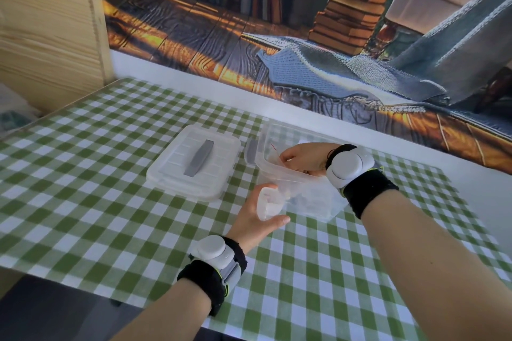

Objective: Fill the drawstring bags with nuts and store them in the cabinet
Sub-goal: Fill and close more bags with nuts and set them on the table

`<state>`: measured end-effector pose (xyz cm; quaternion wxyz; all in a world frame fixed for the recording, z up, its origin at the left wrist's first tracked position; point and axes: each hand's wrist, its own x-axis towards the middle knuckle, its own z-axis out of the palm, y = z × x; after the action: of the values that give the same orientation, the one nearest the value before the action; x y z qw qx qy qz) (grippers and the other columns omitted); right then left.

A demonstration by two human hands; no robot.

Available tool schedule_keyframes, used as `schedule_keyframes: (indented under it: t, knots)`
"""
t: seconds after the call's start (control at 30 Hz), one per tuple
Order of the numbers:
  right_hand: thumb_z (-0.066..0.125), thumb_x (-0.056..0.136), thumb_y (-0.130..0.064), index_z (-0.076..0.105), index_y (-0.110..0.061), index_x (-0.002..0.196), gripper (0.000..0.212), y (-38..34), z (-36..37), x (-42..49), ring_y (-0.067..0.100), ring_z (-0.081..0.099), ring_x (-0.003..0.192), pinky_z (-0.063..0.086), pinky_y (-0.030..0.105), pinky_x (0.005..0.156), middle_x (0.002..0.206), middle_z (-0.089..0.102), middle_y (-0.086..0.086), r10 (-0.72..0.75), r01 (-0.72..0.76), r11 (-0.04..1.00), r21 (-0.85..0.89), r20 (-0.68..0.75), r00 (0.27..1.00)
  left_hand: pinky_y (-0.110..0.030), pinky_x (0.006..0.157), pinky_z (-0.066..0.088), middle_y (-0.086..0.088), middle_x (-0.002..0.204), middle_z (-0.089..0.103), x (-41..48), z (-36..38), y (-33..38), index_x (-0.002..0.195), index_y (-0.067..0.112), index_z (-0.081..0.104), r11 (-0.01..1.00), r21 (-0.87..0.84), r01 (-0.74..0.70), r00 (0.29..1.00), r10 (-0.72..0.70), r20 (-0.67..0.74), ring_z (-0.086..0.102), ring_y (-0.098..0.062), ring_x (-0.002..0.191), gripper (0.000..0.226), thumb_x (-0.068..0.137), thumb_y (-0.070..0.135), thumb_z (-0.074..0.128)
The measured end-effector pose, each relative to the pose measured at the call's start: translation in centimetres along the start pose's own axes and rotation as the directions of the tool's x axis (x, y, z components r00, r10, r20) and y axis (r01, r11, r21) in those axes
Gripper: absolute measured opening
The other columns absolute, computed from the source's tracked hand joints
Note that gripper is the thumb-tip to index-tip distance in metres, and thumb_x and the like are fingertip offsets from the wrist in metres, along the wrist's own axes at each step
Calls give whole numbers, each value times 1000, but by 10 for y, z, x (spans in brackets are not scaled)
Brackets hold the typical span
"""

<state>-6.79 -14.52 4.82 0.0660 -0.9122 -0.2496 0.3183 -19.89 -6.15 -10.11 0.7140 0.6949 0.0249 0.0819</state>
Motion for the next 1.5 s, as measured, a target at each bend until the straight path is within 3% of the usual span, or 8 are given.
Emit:
schedule_keyframes:
  t: [0.17,0.47,0.67,0.9,1.0,1.13,1.33,1.5]
  knots:
    - [38,95,-16,52,-25,95,16,-1,7,-10,11,47,76,35,19,65,80,48,-17,-173,155,984,-84,-274,946,-42,100,47,9,114,57,1,0,-2,105,55,50,1000,-13,3,1000,-3,4,56,-15,113,54,61,41,76]
    - [52,94,-25,57,-31,92,7,15,33,-58,5,50,67,40,8,62,75,51,-10,-259,465,861,209,-606,752,-27,90,50,8,104,65,-1,1,-2,103,34,59,998,-26,52,999,-52,16,61,-11,105,39,73,21,80]
    - [54,93,-19,59,-34,96,17,19,76,-73,32,59,75,51,39,77,88,67,12,-371,526,836,156,-546,751,-23,84,50,-5,107,66,-2,1,-2,98,25,59,997,-14,74,997,-74,25,61,-15,99,38,71,12,82]
    - [54,93,-14,63,-14,108,18,29,102,-68,2,56,77,43,9,72,82,62,-2,-406,519,852,70,-536,740,-26,79,51,1,96,67,-3,4,-3,106,20,61,998,-52,46,994,-40,101,64,-12,92,49,64,36,79]
    - [52,94,-15,62,-16,115,23,27,104,-67,6,59,83,44,11,76,93,66,1,-410,517,854,56,-540,736,-29,82,52,-3,100,68,-3,3,-5,108,18,60,998,-45,53,993,-48,105,64,-17,97,47,66,33,79]
    - [47,96,-9,59,-18,116,25,28,103,-68,-5,55,67,41,8,69,66,59,-25,-357,519,841,153,-564,745,-25,81,50,-3,100,66,-3,4,-3,100,27,59,999,9,40,996,-41,85,62,-19,98,42,63,33,78]
    - [51,94,-16,47,-15,102,9,26,100,-65,4,45,54,42,16,57,62,48,-4,-266,481,835,266,-571,777,-38,90,51,-11,106,65,-3,3,-4,99,25,59,999,28,30,994,-33,101,60,-26,103,50,57,43,78]
    - [52,94,-16,60,-16,108,16,21,96,-69,-4,51,53,39,6,59,60,51,-11,-336,504,830,239,-508,794,-32,90,52,-5,108,66,-4,4,0,107,27,58,999,-14,38,992,-36,117,62,-17,103,45,65,30,76]
